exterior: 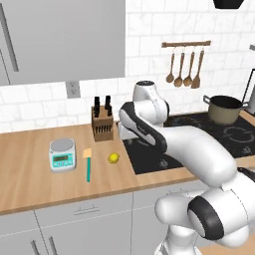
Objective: Put the lemon and mushroom in the pot. Retrieve the spatula and lightly stir the vegetables in the pot.
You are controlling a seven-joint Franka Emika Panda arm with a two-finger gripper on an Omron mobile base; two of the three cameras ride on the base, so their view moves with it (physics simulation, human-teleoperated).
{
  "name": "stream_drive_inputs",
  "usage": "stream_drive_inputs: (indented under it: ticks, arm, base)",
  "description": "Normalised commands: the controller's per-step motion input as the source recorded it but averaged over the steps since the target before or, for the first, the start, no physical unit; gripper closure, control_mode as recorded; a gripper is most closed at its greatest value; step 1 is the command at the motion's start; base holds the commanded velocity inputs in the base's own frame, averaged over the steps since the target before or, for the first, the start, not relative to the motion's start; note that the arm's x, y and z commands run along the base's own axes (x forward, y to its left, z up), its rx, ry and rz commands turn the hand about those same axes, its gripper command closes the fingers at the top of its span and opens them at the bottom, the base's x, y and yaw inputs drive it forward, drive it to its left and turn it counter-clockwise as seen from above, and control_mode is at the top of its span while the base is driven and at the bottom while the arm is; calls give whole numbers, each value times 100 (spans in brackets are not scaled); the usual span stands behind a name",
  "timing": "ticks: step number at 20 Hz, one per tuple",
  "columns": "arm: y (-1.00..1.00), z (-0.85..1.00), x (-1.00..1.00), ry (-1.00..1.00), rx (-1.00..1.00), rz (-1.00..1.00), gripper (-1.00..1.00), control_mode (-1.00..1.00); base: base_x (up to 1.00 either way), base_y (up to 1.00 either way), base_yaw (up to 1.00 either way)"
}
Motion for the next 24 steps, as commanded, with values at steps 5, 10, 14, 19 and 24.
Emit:
stream_drive_inputs:
  ticks: [5, 10, 14, 19, 24]
  arm:
    - [77, -59, 3, 14, 0, -15, -100, -100]
    - [27, -37, 23, 8, 0, -17, -100, -100]
    - [2, -25, 31, 1, 0, -18, -100, -100]
    - [0, -29, 27, 0, 0, -15, -100, -100]
    - [8, -27, 29, 0, -1, -11, -100, -100]
  base:
    - [0, 0, 0]
    - [0, 0, 0]
    - [0, 0, 0]
    - [0, 0, 0]
    - [0, 0, 0]
